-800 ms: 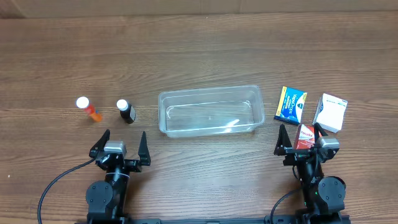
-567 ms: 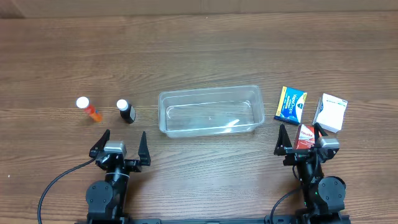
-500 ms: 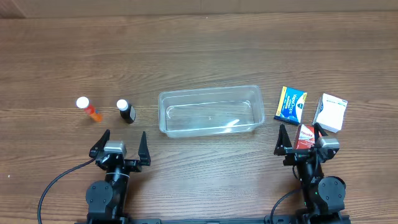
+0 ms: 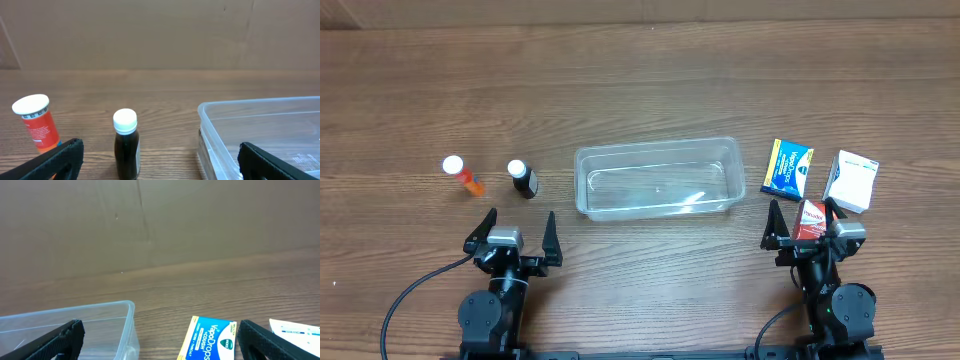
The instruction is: Pack container
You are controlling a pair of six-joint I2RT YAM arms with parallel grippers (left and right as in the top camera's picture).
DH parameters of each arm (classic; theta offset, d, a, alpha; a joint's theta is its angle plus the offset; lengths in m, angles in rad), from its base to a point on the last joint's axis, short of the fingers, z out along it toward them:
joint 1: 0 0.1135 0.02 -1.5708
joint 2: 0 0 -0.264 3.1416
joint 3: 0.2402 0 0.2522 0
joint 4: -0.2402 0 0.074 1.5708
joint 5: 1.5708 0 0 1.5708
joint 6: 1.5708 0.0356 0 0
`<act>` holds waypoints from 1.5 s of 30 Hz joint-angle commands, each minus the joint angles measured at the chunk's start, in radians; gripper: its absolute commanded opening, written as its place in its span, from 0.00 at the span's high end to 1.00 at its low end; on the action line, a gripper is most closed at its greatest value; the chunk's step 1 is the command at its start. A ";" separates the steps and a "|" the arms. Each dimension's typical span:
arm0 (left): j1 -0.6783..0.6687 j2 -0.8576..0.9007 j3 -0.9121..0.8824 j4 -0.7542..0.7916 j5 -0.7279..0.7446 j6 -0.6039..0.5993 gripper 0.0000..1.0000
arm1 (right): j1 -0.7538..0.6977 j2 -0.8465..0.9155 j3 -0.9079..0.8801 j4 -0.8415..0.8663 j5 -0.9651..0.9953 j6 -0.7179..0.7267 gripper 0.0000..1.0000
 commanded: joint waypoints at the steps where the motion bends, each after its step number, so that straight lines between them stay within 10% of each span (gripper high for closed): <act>1: 0.008 -0.003 -0.003 0.000 0.011 0.026 0.00 | -0.005 -0.008 -0.010 0.005 0.007 -0.004 0.00; 20: 0.008 -0.003 0.002 -0.006 0.012 -0.076 0.00 | -0.005 0.012 -0.008 -0.002 -0.047 0.111 0.00; 24: 0.008 0.029 0.217 -0.244 0.011 -0.080 0.00 | -0.005 0.125 0.156 -0.172 -0.065 0.133 0.00; 30: 0.008 0.384 0.669 -0.515 0.011 -0.163 0.00 | -0.005 0.514 0.634 -0.552 -0.171 0.133 0.00; 36: 0.008 0.893 1.234 -1.211 0.049 -0.156 0.00 | -0.005 0.961 1.110 -1.121 -0.206 0.128 0.00; 45: 0.028 1.302 1.477 -1.295 -0.019 -0.215 0.00 | -0.005 1.112 1.147 -1.165 -0.148 0.125 0.00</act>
